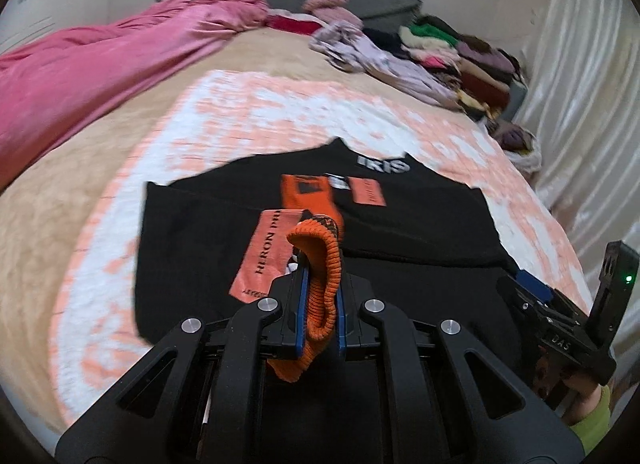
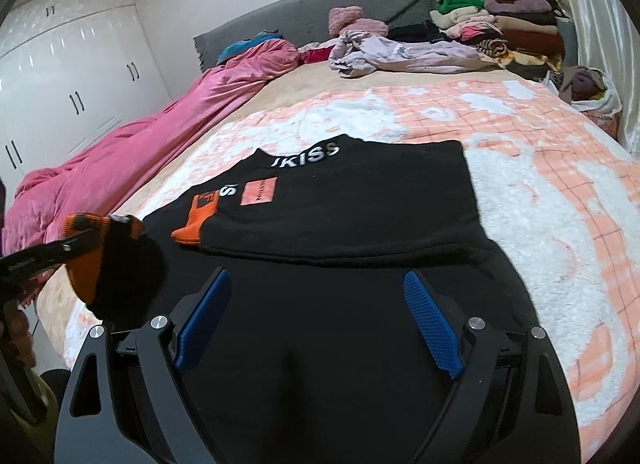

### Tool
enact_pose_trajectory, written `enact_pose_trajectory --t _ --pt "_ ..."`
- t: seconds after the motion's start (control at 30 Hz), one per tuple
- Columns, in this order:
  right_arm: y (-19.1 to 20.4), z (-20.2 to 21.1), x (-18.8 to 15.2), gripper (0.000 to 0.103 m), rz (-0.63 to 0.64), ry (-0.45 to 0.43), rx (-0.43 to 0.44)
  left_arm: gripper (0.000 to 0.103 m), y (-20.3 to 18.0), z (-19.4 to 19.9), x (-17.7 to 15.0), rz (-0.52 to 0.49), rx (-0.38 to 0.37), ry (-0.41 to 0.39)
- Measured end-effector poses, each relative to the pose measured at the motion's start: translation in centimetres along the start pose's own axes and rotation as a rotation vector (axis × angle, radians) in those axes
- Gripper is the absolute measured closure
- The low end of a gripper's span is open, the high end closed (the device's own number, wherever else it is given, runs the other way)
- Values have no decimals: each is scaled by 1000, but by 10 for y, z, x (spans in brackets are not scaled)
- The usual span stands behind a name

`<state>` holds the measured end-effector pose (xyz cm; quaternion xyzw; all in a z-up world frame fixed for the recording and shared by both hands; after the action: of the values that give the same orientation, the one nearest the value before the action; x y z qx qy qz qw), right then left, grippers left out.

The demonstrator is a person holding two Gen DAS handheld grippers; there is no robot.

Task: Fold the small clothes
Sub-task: 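Bring the cuff across with the left tool while the right tool grasps it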

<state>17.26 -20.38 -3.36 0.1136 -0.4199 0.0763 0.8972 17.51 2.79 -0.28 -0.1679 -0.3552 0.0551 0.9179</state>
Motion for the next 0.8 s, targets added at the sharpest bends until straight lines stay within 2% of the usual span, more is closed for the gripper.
enact_pose_trajectory --t 0.13,0.23,0.27,0.37,0.43,0.53,0.6,0.7,0.8 --pt "-15 7 -1 16 -19 -6 -26 95 -31 -29 -12 -50 -52 64" --pt "-23 10 -1 16 -26 -4 -42 81 -48 -42 -22 -62 -142 118" --pt "-25 10 -2 16 -27 -3 -48 81 -51 -43 -25 -59 -177 129" --pt "-25 10 -3 16 -25 5 -50 79 -51 -38 -22 -33 -243 109" --pt "-18 4 -4 16 -22 20 -25 78 -38 -33 -11 -10 -214 57" --pt "5 -8 -4 16 10 47 24 76 -15 -27 7 -2 -99 -26" --pt "25 -16 -2 16 36 63 66 72 8 -24 19 15 -21 -78" --pt "56 -33 1 16 23 109 175 69 33 -20 29 26 45 -131" --pt "76 -50 2 16 1 156 224 69 56 -17 31 47 91 -165"
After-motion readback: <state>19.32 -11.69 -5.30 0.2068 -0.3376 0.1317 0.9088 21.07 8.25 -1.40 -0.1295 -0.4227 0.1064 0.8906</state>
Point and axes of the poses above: each gripper's, at about its wrist camera, not at the fingertips, and z roughly against the way its jaws point, y to its left, x to its top, the point moved 6 cm from there along -z, roughly the way its jaws point, and after that the axes turned 10 degrees about z, right-handed, at the moved point
